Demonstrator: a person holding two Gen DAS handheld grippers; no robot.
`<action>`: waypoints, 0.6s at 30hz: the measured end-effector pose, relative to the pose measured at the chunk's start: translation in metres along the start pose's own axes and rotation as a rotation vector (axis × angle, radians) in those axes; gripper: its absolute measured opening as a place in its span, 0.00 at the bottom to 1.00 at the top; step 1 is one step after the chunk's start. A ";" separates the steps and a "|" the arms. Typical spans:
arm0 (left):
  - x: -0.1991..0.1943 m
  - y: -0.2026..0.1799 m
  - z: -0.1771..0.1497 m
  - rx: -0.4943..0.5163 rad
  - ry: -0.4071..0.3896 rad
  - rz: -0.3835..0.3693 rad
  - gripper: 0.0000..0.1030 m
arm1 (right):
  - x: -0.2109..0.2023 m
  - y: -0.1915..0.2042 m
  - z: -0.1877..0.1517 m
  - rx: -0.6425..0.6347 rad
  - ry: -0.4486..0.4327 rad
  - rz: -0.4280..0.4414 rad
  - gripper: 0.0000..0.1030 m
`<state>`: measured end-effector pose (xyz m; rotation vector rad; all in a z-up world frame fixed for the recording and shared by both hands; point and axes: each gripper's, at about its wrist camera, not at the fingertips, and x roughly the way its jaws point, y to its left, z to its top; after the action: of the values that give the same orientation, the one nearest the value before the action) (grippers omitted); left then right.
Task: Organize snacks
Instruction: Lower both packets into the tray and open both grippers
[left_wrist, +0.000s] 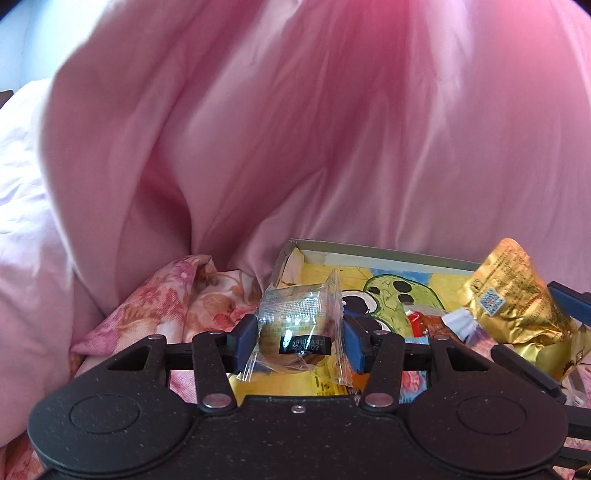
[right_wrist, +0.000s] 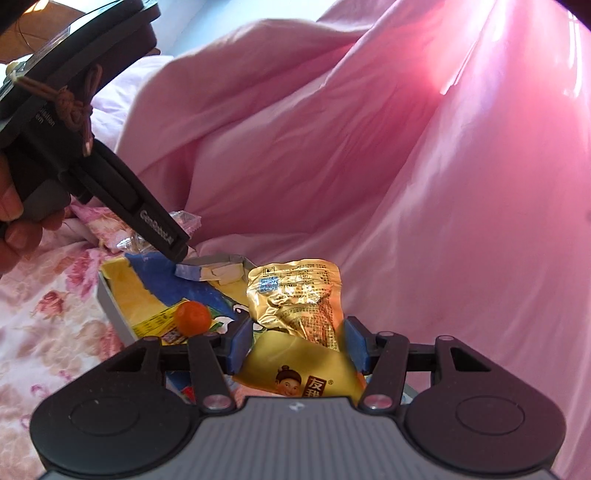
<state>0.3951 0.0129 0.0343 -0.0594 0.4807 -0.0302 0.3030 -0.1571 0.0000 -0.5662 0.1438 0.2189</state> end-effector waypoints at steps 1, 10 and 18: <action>0.004 -0.001 0.001 0.000 0.008 0.000 0.50 | 0.006 -0.001 0.000 -0.001 0.008 0.004 0.57; 0.032 -0.002 -0.005 -0.016 0.059 -0.005 0.50 | 0.036 0.001 -0.005 0.013 0.069 0.046 0.57; 0.039 -0.004 -0.007 -0.008 0.066 -0.025 0.49 | 0.057 0.004 -0.009 0.053 0.133 0.087 0.57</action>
<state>0.4266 0.0073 0.0099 -0.0720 0.5457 -0.0546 0.3567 -0.1494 -0.0206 -0.5224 0.3028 0.2610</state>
